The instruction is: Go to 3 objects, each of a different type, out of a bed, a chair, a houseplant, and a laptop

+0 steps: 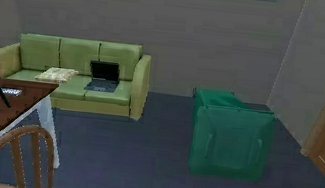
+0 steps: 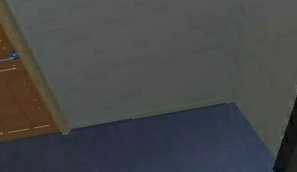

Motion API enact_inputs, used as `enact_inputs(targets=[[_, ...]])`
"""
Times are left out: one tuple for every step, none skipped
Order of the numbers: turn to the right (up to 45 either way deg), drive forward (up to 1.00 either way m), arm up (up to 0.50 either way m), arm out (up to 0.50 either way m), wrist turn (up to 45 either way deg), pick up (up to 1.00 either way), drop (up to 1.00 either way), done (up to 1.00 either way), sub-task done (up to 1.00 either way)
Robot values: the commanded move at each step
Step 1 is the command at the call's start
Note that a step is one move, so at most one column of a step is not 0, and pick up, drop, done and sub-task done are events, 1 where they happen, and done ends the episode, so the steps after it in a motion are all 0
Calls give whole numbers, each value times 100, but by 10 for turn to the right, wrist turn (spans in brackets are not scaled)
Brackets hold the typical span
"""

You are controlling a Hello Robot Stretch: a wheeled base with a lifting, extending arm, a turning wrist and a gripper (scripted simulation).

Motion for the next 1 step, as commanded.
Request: enact_inputs(targets=[[90, 0, 0, 0, 0, 0, 0, 0, 0]])
